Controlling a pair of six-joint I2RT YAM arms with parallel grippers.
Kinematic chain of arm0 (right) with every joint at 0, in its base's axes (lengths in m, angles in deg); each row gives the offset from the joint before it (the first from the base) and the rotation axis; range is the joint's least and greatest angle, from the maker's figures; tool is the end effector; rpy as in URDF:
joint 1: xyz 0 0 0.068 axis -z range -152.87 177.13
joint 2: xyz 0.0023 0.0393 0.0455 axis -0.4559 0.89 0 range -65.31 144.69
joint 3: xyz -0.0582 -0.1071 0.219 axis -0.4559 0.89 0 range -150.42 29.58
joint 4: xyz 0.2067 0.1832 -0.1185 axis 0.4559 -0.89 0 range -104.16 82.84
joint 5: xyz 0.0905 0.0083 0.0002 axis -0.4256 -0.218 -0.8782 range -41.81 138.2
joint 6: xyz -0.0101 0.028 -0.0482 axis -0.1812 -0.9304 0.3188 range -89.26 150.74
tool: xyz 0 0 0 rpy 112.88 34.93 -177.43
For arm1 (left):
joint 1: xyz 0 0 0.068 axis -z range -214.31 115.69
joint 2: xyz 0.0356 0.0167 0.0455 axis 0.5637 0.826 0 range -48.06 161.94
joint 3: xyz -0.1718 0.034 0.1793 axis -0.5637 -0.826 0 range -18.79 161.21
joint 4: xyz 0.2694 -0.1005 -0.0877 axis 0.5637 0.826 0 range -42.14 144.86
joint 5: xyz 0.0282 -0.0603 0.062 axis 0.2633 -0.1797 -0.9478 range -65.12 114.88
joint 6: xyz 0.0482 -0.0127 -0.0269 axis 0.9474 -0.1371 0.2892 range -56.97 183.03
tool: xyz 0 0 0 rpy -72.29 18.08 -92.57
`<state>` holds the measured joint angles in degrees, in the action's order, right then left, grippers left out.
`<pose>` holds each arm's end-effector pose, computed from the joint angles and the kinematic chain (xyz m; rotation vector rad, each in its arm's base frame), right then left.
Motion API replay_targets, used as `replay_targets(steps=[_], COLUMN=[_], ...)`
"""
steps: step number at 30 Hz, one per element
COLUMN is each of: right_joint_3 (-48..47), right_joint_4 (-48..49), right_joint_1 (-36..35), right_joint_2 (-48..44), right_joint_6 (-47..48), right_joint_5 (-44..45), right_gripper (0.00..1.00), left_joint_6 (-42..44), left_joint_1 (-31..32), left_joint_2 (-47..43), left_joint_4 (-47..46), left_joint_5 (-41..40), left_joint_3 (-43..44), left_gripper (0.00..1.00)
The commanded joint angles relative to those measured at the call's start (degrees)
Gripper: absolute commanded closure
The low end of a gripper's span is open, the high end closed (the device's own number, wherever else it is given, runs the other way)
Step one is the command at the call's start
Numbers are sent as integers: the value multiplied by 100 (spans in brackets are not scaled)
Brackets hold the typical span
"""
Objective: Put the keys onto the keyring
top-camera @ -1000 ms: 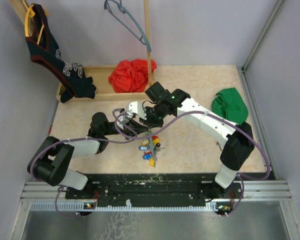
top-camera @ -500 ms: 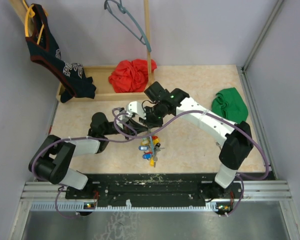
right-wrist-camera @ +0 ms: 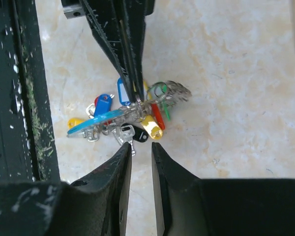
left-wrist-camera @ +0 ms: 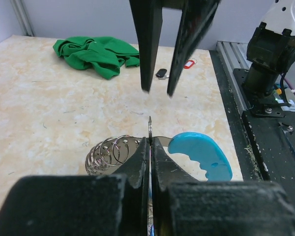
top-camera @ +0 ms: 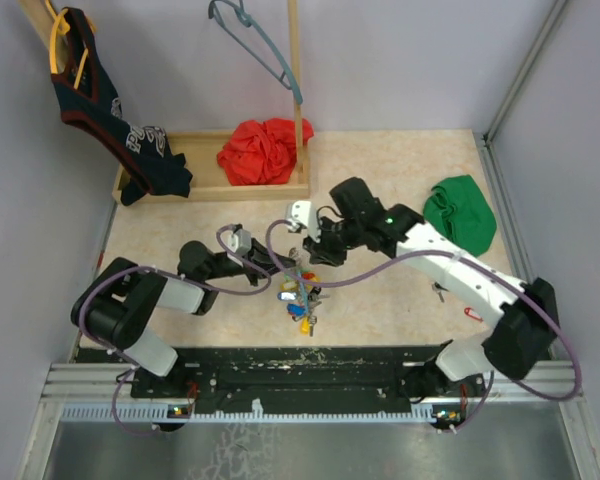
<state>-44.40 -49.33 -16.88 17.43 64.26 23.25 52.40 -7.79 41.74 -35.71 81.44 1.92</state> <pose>0.2407 0.2559 0.2830 -1.6734 1.7789 0.6153 0.2271 -0.1502 0.1324 1.0467 1.1332 -1.1672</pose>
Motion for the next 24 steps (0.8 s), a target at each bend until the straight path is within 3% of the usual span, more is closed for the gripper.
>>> replay_targets(steps=[1,9,14,24], right_joint_3=[847,2162,2347,2339], right_joint_4=[1878,3889,4256,4008], right_joint_1=[496,810,828,850], right_joint_2=[-952,-1195,-922,-589], right_joint_6=[-673,-1071,-1047,-762], right_joint_5=[-920,-1953,-2286,-2375], right_gripper=[76,76,76,76], left_joint_6=[-383,-340,-308,-357], left_joint_1=[-12,-56,-56,-59], left_joint_2=[464,584,561,427], left_joint_4=[-1856,-1904,-1900,-1900], left_joint_5=[134,260,318,353], left_joint_3=[-138,-22,8,47], left_gripper=[100,100,100,100])
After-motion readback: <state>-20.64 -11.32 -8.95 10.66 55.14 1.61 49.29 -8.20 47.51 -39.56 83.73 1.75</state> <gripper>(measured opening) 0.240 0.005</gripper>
